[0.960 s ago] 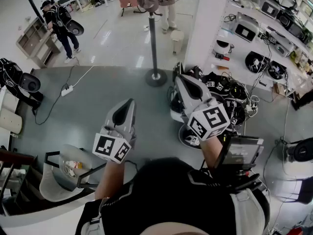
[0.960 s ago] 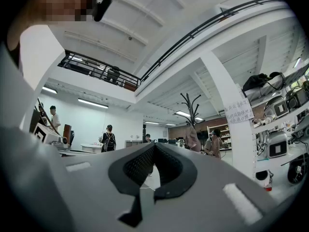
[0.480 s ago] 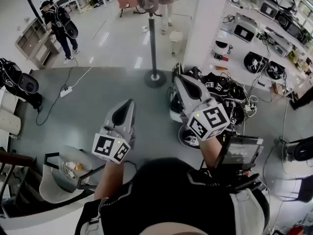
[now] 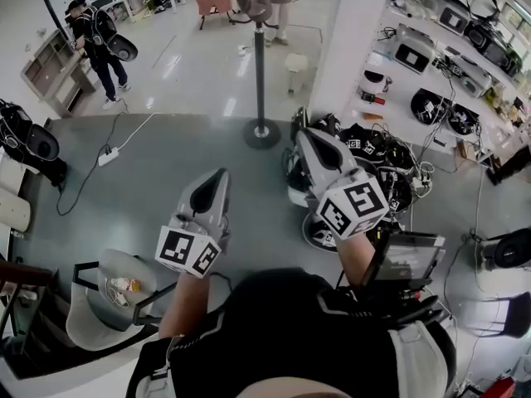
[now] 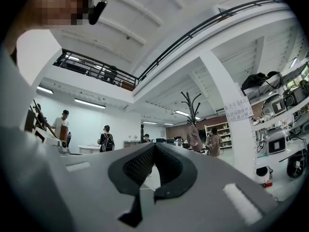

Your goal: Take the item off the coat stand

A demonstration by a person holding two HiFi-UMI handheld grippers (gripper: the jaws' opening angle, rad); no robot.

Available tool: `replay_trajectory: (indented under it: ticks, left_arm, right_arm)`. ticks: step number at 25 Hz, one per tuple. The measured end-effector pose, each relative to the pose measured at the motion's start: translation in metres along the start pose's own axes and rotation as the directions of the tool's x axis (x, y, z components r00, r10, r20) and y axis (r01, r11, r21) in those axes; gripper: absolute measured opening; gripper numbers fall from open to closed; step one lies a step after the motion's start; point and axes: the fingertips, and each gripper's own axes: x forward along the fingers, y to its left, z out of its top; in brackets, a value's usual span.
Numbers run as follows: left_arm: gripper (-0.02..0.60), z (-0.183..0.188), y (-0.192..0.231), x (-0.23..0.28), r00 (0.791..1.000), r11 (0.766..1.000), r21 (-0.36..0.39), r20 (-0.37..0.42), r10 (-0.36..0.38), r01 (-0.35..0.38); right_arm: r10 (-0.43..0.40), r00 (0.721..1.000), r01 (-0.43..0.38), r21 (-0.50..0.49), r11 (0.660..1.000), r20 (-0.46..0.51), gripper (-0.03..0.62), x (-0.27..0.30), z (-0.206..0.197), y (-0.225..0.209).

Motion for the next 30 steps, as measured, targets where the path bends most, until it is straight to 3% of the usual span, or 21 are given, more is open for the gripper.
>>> replay_trajectory:
  ticks: [5, 14, 30]
  left_arm:
    - [0.017, -0.003, 0.021, -0.028, 1.000, 1.000, -0.003, 0.008, -0.007, 0.007]
    - [0.017, -0.010, 0.036, -0.034, 1.000, 1.000, -0.013, 0.007, -0.014, 0.014]
    - [0.017, -0.013, 0.059, 0.047, 1.000, 1.000, -0.002, -0.021, 0.004, -0.004]
  right_arm:
    - [-0.005, 1.000, 0.005, -0.009, 1.000, -0.002, 0.009, 0.007, -0.013, 0.033]
    - [-0.006, 1.000, 0.005, -0.014, 1.000, -0.022, 0.009, 0.015, -0.024, 0.041]
    - [0.026, 1.000, -0.026, 0.019, 0.999, 0.002, 0.009, 0.073, -0.022, -0.034]
